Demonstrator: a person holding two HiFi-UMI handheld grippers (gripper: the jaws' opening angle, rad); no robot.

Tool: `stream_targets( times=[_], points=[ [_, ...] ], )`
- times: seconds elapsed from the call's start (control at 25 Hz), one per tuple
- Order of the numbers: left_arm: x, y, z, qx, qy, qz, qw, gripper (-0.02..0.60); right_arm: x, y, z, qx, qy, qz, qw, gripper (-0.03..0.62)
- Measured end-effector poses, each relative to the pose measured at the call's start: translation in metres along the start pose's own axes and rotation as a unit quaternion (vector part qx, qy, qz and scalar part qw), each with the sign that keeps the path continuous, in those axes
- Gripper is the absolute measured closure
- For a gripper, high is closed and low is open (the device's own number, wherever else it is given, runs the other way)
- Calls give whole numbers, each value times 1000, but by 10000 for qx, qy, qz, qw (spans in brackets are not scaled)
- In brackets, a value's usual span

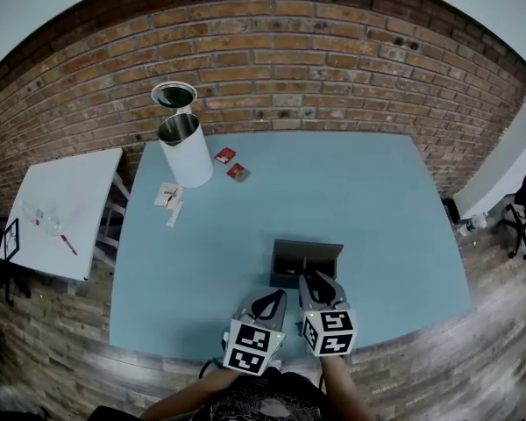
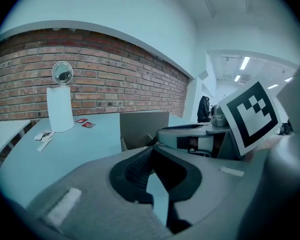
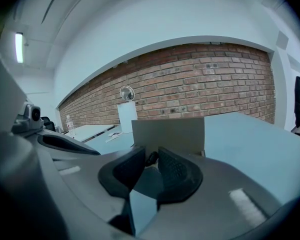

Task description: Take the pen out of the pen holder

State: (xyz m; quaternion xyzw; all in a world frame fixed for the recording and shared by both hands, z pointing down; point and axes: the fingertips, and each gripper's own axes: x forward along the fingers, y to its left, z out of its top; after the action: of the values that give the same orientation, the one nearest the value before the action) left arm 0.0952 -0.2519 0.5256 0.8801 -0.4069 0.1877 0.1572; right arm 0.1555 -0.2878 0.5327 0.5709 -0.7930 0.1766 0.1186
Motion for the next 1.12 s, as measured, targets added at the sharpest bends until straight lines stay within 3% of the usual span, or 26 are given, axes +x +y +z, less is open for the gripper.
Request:
stream_targets(
  times=[0.4,0.72,1.12],
  points=[
    [-5,13,-2,-87,-33,277,9996,577,10,-9,-1,48,36,-52,10000,515],
    [-8,12,-1,-93,-61,271,9996,577,20,-5,-5,51,187,46,9998,515],
    [-14,13,0,-108,-110,161,9998,577,15,6,9,74,-98,155,9998,534]
  ],
)
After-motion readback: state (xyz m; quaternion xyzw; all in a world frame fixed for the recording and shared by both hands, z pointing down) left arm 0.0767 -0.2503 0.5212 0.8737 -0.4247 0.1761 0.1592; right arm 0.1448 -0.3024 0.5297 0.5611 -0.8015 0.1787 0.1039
